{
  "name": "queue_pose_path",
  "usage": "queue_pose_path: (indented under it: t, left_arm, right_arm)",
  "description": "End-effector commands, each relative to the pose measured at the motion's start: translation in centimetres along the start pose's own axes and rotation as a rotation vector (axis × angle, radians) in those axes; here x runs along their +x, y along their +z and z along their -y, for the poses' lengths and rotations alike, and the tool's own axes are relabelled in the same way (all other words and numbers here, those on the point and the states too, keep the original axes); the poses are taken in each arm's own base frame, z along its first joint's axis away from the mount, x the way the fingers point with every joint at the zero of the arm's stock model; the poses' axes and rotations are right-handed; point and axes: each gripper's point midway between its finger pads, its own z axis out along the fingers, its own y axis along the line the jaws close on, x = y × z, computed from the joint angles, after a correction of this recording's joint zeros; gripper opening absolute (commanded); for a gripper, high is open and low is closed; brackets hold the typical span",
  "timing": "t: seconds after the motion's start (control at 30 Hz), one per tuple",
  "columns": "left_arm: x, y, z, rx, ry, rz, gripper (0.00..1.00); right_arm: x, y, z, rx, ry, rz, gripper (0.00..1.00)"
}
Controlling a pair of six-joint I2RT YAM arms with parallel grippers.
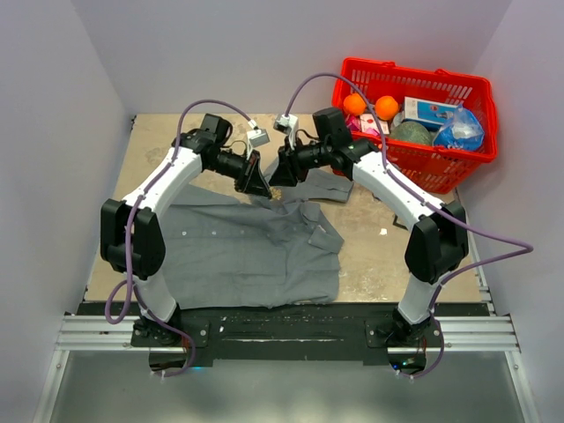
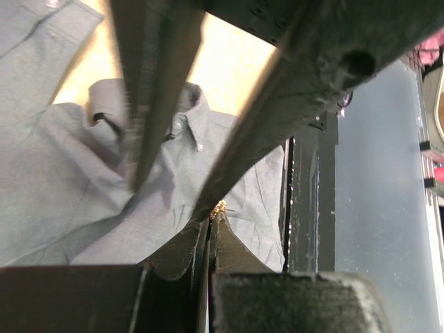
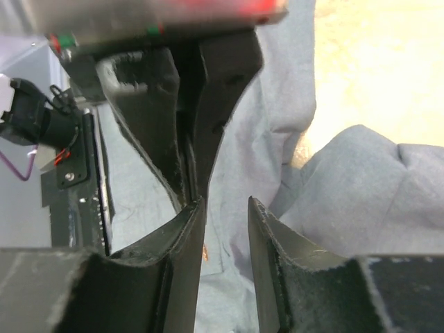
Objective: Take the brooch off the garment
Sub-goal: Close the brooch.
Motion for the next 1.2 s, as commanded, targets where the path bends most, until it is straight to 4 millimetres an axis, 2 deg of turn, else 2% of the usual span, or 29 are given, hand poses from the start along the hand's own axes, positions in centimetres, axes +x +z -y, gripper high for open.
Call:
queue_pose_path:
  t: [0.0, 0.13, 0.33, 0.47, 0.8, 0.97, 1.07, 1.17]
  left_arm:
    - [-1.9, -1.1, -0.4, -0.026, 0.022, 0.050, 0.00]
    - [-1.6, -1.3, -1.4, -0.088, 0.021, 0.029, 0.00]
    - [-1.9, -1.4, -1.7, -0.109, 0.021, 0.030, 0.00]
    - [-2.0, -1.4, -1.1, -0.078, 0.032, 0.037, 0.00]
    - [-1.8, -1.4, 0.1, -0.021, 0.074, 0.034, 0.00]
    - [-2.0, -1.3, 0.6, 0.011, 0.075, 0.048, 0.00]
    - [-2.1, -1.3, 0.9, 0.024, 0.076, 0.053, 0.00]
    - [-2.1, -1.3, 0.8, 0.028, 0.075, 0.053, 0.00]
  right_arm:
    - [-1.1, -1.8, -1.7, -0.011, -0.041, 0.021, 0.40]
    - [-1.4, -2.4, -2.7, -0.048, -0.035, 0.034, 0.49]
    - [0.0, -1.6, -3.2, -0.098, -0.002, 0.009, 0.55]
    - [0.6, -1.2, -2.8, -0.106, -0.007, -0.012, 0.52]
    - [1.3, -1.5, -1.4, -0.055, -0.106, -0.071, 0.51]
    - [1.8, -1.0, -1.6, -0.092, -0.103, -0.073, 0.47]
    - [1.7, -0.7, -2.0, -0.127, -0.109, -0.065, 0.39]
    - [1.3, -0.6, -2.3, -0.158, -0.118, -0.052, 0.26]
